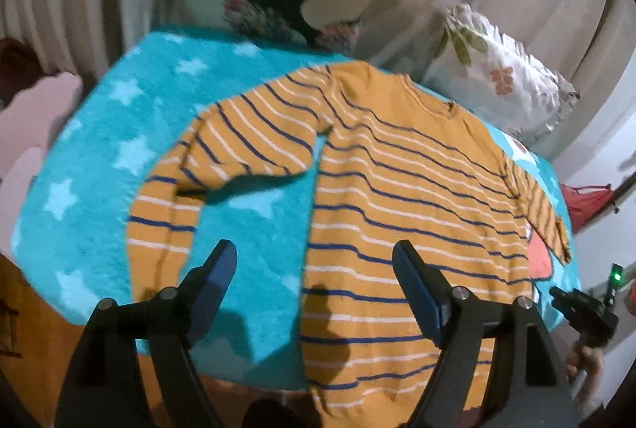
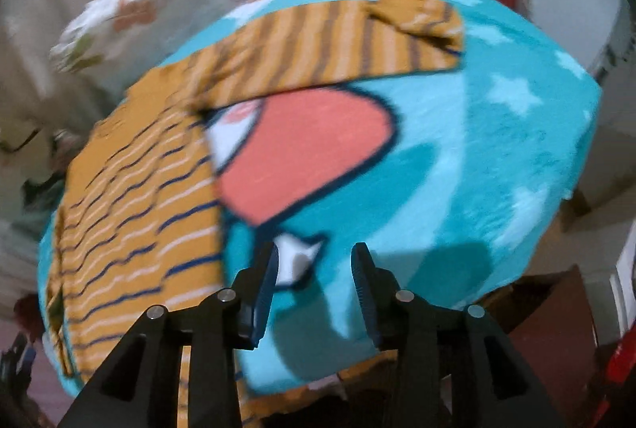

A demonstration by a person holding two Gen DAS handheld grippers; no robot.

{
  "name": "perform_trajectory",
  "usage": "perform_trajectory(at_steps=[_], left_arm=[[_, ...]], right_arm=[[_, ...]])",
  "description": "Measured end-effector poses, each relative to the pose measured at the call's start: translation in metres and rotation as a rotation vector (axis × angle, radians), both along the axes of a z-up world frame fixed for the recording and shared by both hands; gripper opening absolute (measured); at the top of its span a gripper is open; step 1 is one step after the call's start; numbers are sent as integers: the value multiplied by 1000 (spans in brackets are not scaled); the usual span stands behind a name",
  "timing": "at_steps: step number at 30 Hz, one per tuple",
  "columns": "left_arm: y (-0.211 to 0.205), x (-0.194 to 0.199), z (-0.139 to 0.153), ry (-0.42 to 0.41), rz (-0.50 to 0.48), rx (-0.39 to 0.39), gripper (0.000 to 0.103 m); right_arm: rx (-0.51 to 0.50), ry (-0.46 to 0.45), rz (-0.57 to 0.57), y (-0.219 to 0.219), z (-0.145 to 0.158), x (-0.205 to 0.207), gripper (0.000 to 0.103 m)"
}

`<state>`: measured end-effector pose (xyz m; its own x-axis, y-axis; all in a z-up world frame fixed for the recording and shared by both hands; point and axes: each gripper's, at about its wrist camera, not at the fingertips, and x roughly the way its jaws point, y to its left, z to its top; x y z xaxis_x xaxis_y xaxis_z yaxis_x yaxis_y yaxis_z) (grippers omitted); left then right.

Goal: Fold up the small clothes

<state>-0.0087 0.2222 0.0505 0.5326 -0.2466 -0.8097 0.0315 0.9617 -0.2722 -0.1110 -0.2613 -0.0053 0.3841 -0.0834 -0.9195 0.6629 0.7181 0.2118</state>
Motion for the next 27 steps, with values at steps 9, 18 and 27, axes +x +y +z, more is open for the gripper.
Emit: perform_trajectory(at_steps=[9,18,27], left_arm=[[-29,0,-14,76,18,20,79],[-77,-16,3,75,104,60,80],[-124,-20,7,62,100,49,79]], right_arm=[[-326,110,5,-99,11,36,42],[-303,112,129,-165,-11,82,6],[116,-226,-303,-278,6,9,6]])
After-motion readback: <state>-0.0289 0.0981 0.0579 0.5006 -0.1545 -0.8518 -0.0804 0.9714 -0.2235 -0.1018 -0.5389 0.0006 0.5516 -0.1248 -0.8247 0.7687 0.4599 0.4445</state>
